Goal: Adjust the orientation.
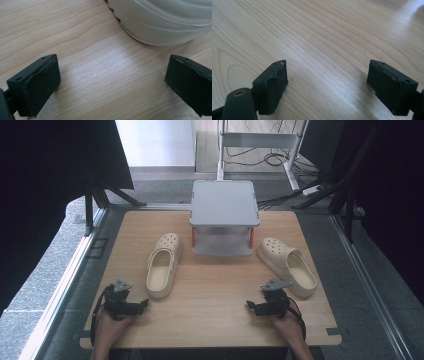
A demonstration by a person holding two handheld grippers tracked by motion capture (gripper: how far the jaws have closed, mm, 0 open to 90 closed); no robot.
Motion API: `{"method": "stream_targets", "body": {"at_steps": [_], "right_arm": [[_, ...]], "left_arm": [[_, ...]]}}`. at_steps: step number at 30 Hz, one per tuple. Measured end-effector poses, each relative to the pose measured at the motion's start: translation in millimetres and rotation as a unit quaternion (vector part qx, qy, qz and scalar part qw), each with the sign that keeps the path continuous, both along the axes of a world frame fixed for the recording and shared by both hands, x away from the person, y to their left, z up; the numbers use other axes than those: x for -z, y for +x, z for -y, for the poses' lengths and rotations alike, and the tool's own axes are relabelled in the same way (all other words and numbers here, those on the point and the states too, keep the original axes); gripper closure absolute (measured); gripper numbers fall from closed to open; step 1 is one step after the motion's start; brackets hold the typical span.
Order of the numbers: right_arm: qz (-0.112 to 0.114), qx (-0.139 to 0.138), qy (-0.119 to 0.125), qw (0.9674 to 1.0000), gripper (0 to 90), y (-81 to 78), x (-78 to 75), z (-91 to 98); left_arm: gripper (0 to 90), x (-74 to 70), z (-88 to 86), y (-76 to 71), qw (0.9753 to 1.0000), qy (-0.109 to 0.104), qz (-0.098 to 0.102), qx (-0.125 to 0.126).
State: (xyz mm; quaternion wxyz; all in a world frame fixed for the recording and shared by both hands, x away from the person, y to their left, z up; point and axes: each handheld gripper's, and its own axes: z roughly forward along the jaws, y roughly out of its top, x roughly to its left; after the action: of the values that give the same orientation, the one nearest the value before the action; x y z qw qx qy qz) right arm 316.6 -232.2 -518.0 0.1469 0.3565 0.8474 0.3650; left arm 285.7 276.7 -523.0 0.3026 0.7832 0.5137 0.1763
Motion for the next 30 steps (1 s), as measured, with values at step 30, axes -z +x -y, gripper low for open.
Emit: {"method": "stream_targets", "body": {"at_steps": [30], "right_arm": [[-0.014,-0.016,-0.017,0.9996,0.0,-3.5,1.1,-2.0]], "left_arm": [[0.0,0.0,0.4,0.1,1.0,0.0,0.0,-0.002]]}}
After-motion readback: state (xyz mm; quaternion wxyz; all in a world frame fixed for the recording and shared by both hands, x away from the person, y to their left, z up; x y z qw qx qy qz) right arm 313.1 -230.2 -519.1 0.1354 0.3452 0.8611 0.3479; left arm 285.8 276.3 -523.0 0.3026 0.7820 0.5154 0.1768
